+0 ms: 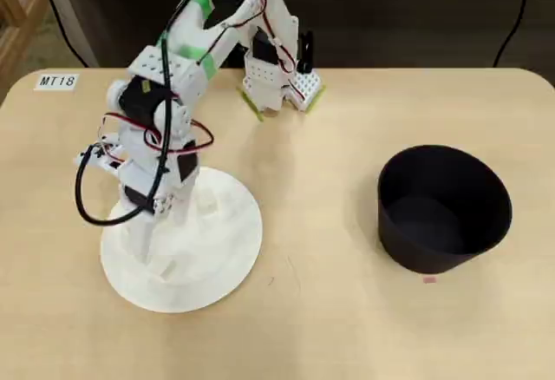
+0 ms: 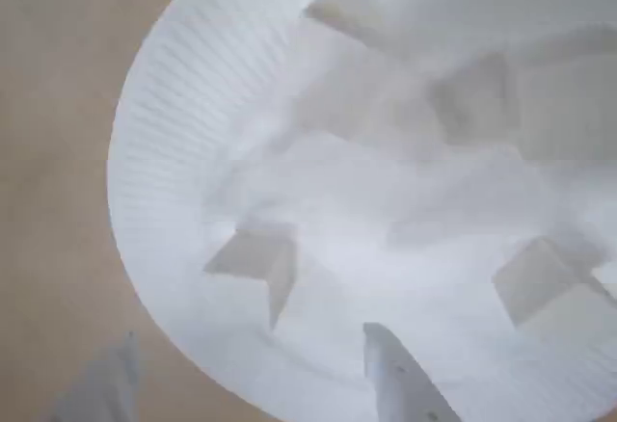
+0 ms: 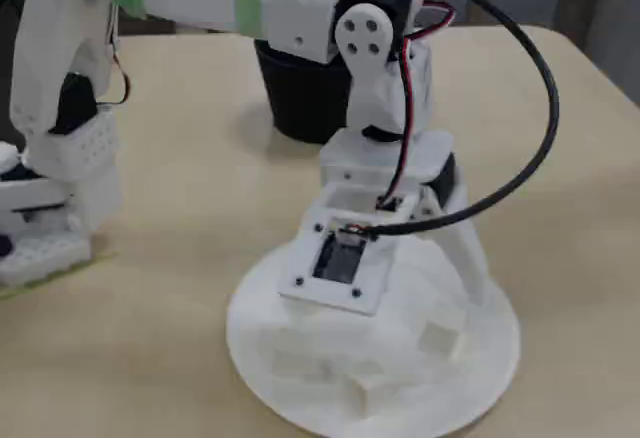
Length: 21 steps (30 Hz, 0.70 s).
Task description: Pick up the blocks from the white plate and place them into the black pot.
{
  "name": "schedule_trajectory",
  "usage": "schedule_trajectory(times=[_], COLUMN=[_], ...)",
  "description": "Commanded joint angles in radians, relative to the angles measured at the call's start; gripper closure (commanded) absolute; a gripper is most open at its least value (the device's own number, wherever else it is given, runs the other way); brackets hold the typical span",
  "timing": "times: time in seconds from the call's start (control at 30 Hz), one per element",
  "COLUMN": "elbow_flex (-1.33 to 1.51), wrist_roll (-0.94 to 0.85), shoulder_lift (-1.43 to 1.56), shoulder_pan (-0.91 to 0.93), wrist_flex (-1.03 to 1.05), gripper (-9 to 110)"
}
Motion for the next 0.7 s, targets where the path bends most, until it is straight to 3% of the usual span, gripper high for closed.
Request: schedule_trajectory(times=[0.0, 0.37, 0.67], elbow_flex=[-0.101, -0.416, -0.451], wrist_roll=[0.008, 0.009, 0.015], shoulder_lift=[-0.032, -0.259, -0.311], shoulder_pan=[0.009, 0.009, 0.003], wrist_flex=[0.003, 0.14, 0.143], gripper=[68, 72, 74])
